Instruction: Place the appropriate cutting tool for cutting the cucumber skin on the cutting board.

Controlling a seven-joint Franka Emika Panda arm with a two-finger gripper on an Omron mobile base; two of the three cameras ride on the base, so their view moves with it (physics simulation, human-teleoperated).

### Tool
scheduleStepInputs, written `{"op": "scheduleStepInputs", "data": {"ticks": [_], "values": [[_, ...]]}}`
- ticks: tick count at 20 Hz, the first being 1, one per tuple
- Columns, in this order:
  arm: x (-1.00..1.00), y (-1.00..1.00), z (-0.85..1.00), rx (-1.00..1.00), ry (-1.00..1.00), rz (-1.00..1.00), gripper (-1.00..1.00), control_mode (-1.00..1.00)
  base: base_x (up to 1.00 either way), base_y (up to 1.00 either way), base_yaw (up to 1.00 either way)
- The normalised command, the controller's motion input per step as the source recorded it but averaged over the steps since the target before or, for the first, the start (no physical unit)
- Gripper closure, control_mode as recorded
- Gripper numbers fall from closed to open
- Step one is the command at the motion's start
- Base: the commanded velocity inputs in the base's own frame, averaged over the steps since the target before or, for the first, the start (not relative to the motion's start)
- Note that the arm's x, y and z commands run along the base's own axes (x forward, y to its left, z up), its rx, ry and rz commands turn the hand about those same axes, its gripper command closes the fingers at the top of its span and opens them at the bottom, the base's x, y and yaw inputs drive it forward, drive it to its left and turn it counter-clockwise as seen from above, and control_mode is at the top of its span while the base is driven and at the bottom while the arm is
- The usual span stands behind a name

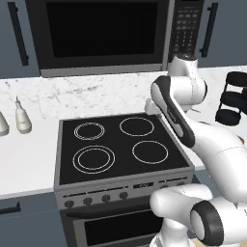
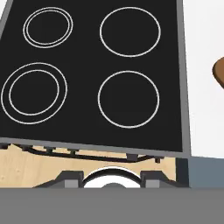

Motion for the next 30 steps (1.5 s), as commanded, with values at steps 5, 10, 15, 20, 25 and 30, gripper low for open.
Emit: {"op": "scheduleStepInputs", "data": {"ticks": [5, 10, 15, 20, 25, 30], "values": [[-0.52, -0.11, 0.00, 0.00, -0.03, -0.01, -1.00, -1.00, 0.00, 0.00, 0.00], [-1.00, -0.99, 0.00, 0.09, -0.04, -0.11, -1.00, -1.00, 0.00, 0.00, 0.00], [-0.87, -1.00, -0.02, 0.12, 0.02, -0.07, -1.00, -1.00, 0.00, 0.00, 0.00], [-0.31, -1.00, -0.03, 0.07, 0.17, -0.04, -1.00, -1.00, 0.00, 0.00, 0.00], [-0.01, -1.00, -0.28, 0.02, 0.24, 0.00, -1.00, -1.00, 0.00, 0.00, 0.00], [0.00, -1.00, -0.67, 0.00, 0.05, 0.01, -1.00, -1.00, 0.00, 0.00, 0.00]]}}
